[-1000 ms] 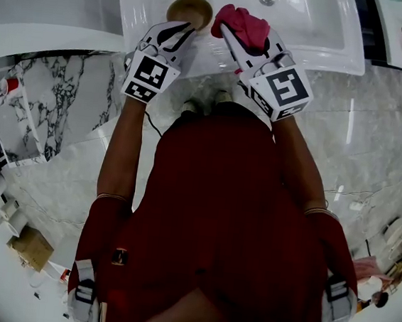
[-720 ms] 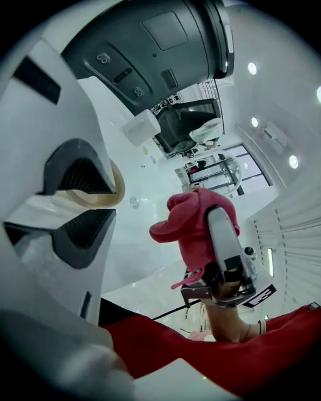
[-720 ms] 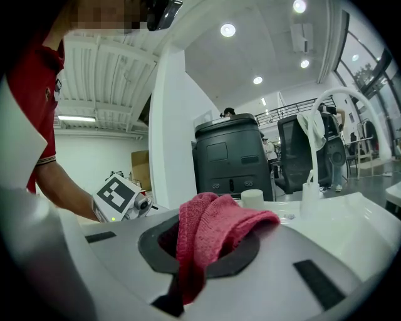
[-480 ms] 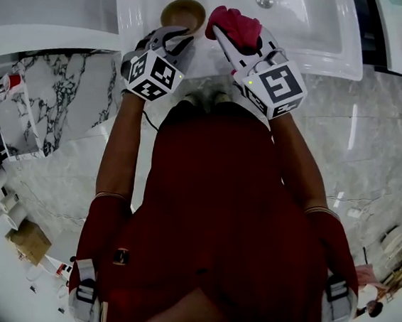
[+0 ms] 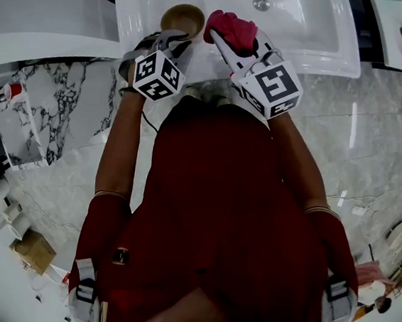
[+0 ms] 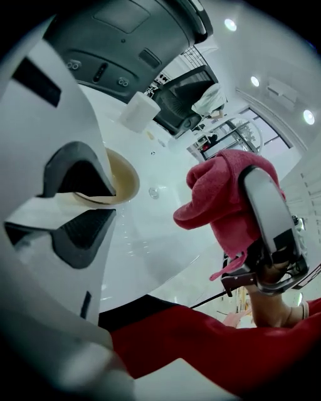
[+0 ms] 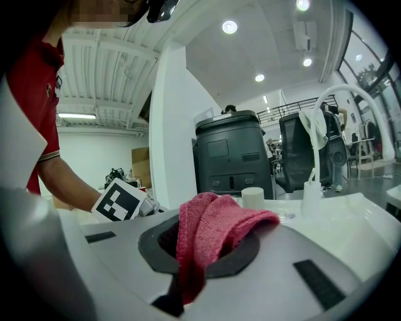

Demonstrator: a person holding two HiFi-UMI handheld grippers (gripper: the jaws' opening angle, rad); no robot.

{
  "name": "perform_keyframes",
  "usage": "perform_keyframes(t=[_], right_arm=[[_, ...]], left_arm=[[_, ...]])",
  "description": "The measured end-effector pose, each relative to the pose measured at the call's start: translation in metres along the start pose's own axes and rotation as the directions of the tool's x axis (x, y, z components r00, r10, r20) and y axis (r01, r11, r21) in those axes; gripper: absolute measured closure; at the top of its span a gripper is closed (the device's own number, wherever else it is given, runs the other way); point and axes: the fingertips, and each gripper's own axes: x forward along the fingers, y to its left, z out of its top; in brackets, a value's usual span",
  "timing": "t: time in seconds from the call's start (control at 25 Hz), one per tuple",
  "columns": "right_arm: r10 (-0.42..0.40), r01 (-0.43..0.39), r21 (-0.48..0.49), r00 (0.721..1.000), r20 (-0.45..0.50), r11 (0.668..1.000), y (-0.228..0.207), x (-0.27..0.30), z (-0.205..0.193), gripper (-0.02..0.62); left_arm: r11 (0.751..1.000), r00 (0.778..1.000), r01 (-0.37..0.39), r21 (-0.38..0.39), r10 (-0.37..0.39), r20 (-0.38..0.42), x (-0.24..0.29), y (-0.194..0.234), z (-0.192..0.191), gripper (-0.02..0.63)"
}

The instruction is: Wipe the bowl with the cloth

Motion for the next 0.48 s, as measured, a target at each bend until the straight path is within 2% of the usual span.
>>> perform_keyframes(t=[0.16,0.48], right_arm=[[-0.025,0.025,-0.002,1.0,-0.006,1.0,0.0021,0.004,0.0001,0.566],[-0.075,0.075,0.008,0.997,-0.023,0.997,0.0064,0.0093,-0.0033,0.566]], left_arm=[[0.998,0.999,0.038,0.047,-0.037,-0.007,0.0028,-0.0017,-0.0028,0.548],[0.995,0.996,0.083,0.052,-0.085,0.036,0.0008,-0.0014,-0.0075,0.571]])
